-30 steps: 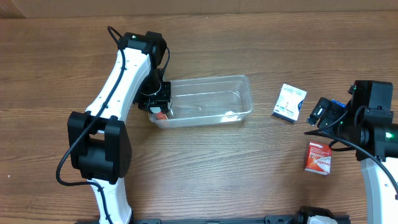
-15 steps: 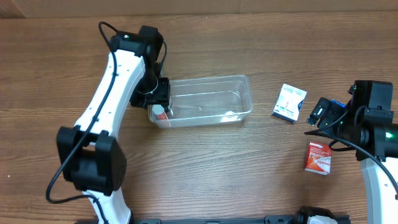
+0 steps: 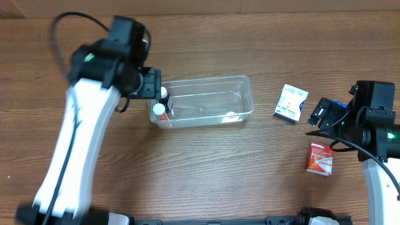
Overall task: Pack container
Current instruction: 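Grasp the white medicine box with the right gripper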
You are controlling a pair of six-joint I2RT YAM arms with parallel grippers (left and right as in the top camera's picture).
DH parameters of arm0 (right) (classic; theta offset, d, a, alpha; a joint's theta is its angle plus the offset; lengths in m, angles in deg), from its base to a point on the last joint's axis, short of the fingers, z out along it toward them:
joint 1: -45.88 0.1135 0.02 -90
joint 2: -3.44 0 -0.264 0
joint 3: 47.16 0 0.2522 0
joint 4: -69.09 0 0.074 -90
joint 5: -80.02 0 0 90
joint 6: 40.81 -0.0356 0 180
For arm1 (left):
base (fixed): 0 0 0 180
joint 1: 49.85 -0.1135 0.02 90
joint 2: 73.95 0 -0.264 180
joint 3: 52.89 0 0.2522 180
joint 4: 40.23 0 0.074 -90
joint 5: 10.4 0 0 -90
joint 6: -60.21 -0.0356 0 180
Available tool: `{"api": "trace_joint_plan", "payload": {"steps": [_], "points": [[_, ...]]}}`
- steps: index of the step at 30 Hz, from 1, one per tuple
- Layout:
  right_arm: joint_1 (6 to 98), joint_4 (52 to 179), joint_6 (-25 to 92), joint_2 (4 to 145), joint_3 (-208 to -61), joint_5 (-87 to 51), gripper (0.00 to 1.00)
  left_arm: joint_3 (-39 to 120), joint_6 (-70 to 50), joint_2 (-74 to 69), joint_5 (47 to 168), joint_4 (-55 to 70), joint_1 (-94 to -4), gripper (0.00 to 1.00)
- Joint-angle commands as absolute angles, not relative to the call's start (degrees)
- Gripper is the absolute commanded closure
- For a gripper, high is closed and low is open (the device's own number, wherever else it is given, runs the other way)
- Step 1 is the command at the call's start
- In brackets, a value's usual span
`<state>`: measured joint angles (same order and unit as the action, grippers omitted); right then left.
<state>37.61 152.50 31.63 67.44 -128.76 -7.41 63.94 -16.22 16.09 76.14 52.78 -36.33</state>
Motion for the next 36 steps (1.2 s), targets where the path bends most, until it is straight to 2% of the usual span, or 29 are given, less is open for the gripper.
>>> {"api": "trace_joint_plan", "payload": {"steps": [1, 8, 13, 18, 27, 36], "points": [[37.5, 152.4, 31.6, 68.1, -132.7, -10.2, 0.0, 64.7, -15.8, 9.1, 73.0, 51.0, -37.2, 0.0], [37.6, 159.8, 33.1, 81.5, -148.9, -10.1, 0.0, 64.6, -14.7, 7.7, 73.0, 51.2, -42.1, 0.0], [39.8, 162.7, 34.2, 93.4, -158.4, -10.1, 0.0, 64.6, -13.9, 7.8, 77.1, 50.4, -49.6, 0.0], [41.3, 160.1, 32.6, 103.7, -159.3, -10.1, 0.0, 64.5, -14.5, 8.2, 79.6, 51.4, -54.3, 0.0], [44.8, 157.4, 30.3, 119.2, -159.2, -8.3, 0.0, 64.4, -15.7, 10.1, 79.7, 52.8, -54.3, 0.0], [45.8, 155.5, 27.7, 124.8, -159.2, -7.0, 0.0, 64.2, -15.7, 12.6, 79.6, 53.9, -54.3, 0.0]]}}
